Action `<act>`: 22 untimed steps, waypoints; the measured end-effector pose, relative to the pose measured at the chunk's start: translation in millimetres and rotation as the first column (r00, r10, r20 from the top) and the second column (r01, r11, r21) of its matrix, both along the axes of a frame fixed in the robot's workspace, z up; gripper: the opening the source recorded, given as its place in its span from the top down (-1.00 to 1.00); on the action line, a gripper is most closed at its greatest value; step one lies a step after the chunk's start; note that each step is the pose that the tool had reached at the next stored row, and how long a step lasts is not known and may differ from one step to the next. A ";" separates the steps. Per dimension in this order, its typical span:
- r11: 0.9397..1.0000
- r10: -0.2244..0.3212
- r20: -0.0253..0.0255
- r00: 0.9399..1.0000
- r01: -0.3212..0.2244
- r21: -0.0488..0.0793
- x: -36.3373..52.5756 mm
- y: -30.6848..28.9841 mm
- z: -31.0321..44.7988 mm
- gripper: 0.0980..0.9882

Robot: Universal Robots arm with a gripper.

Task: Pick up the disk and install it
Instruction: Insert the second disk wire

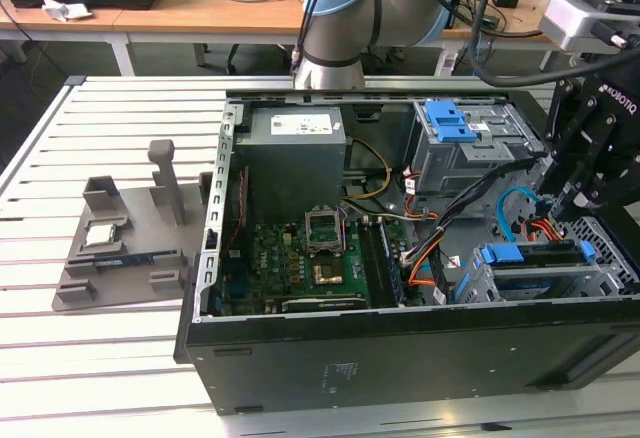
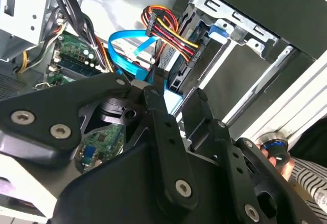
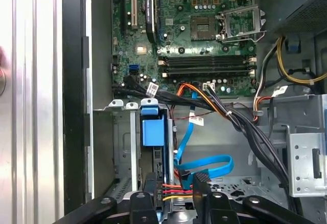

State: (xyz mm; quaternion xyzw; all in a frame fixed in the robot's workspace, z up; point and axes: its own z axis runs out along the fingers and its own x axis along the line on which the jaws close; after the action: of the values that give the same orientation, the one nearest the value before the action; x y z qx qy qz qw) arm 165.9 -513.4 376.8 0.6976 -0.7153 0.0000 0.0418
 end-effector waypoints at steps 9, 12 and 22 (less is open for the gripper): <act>1.000 0.020 0.000 1.000 -0.020 -0.001 -2.1 0.0 -8.0 0.28; 1.000 0.020 0.000 1.000 -0.020 -0.001 -2.1 0.0 -8.1 0.28; 1.000 0.021 0.000 1.000 -0.021 -0.001 -2.1 0.0 -8.3 0.86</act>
State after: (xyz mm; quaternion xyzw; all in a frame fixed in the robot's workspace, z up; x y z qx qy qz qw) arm 163.7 -513.4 368.5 0.7050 -0.7079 0.0009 0.0422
